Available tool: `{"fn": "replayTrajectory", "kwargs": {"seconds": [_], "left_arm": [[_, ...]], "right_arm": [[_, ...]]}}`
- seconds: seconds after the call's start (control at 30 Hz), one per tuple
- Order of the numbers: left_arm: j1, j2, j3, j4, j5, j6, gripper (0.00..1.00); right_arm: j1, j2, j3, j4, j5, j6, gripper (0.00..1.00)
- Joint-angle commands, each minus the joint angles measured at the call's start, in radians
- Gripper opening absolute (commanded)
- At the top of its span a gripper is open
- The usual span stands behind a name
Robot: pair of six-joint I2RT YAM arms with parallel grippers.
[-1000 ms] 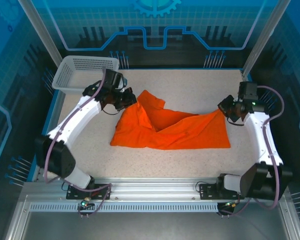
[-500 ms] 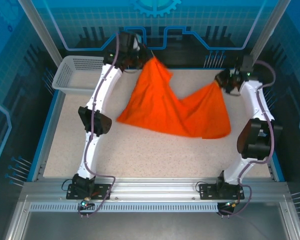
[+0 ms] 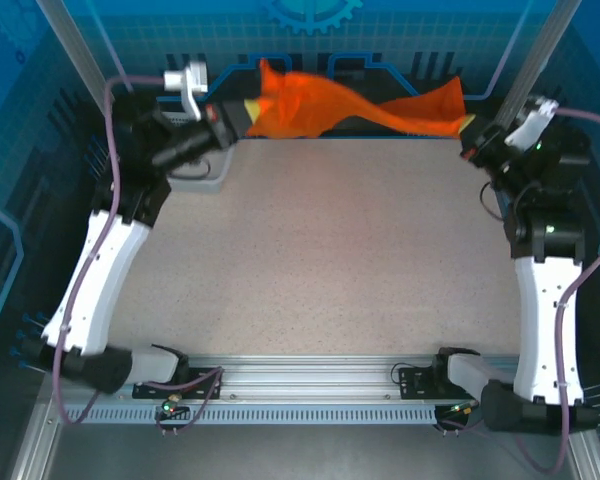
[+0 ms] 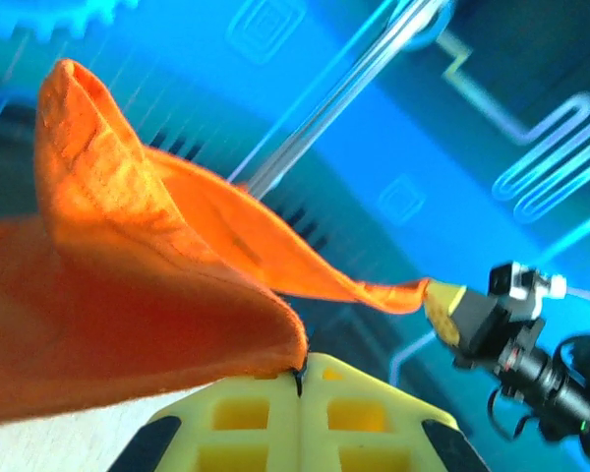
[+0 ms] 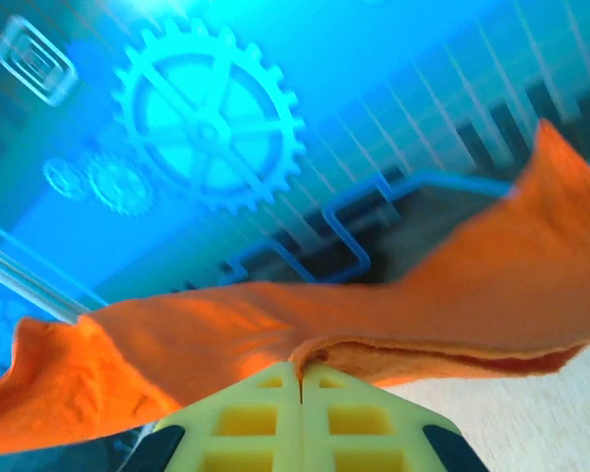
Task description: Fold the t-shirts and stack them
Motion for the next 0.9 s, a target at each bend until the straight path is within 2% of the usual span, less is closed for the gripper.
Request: {"fn": "replayTrajectory", "kwargs": {"seconds": [0.0,0.1,0.17,0.2,0.23,0.27,0.3,0.33,0.37,0.43,0.47,0.5,0.53,0.6,0.7,0.8,0.87], "left_arm": [[-0.008,-0.053,-0.236,-0.188,0.016,0.113,0.07],[-0.054,-0.145,-0.382,-0.344,0.026,0.132,0.13],[-0.142,-0.224,-0.469,-0.488,-0.073,0.17,0.19],[-0.154,-0.265,-0.518,-0.523,-0.093,0.165,0.27],[-0.155,-0.326,-0.577,-0.548,-0.113,0.158,0.29],[-0.155,-0.386,-0.608,-0.578,-0.165,0.153,0.29],[-0.151,-0.432,-0.611,-0.607,-0.24,0.151,0.35],[-0.147,-0.482,-0.606,-0.629,-0.342,0.145,0.53],[-0.142,-0.524,-0.597,-0.627,-0.43,0.147,0.65],[-0.136,-0.572,-0.579,-0.591,-0.567,0.162,0.64],[-0.132,-0.577,-0.574,-0.555,-0.612,0.165,0.73],[-0.125,-0.57,-0.575,-0.515,-0.616,0.175,0.77],[-0.112,-0.54,-0.571,-0.473,-0.605,0.179,0.77],[-0.088,-0.438,-0.538,-0.427,-0.562,0.158,0.72],[-0.078,-0.245,-0.477,-0.367,-0.495,0.117,0.63],[-0.077,-0.037,-0.391,-0.376,-0.462,0.079,0.59],[-0.077,0.11,-0.325,-0.407,-0.445,0.073,0.55]], "right_arm": [[0.021,-0.025,-0.227,-0.152,0.003,-0.034,0.0],[0.01,-0.11,-0.426,-0.245,0.065,-0.051,0.0],[-0.013,-0.171,-0.541,-0.312,0.11,-0.046,0.0],[-0.019,-0.2,-0.606,-0.323,0.112,-0.04,0.0],[-0.024,-0.235,-0.65,-0.351,0.122,-0.019,0.0],[-0.039,-0.274,-0.681,-0.388,0.134,0.01,0.1],[-0.06,-0.308,-0.705,-0.422,0.144,0.034,0.18],[-0.092,-0.352,-0.72,-0.467,0.156,0.063,0.29],[-0.121,-0.388,-0.723,-0.501,0.168,0.084,0.35],[-0.143,-0.415,-0.703,-0.536,0.213,0.114,0.43],[-0.144,-0.401,-0.681,-0.534,0.23,0.119,0.44],[-0.144,-0.377,-0.658,-0.533,0.245,0.118,0.46],[-0.137,-0.339,-0.631,-0.538,0.268,0.125,0.48],[-0.11,-0.271,-0.594,-0.514,0.308,0.129,0.54],[-0.048,-0.131,-0.524,-0.462,0.318,0.098,0.52],[0.048,0.029,-0.465,-0.427,0.358,0.059,0.5],[0.114,0.154,-0.427,-0.394,0.389,0.032,0.54]]}}
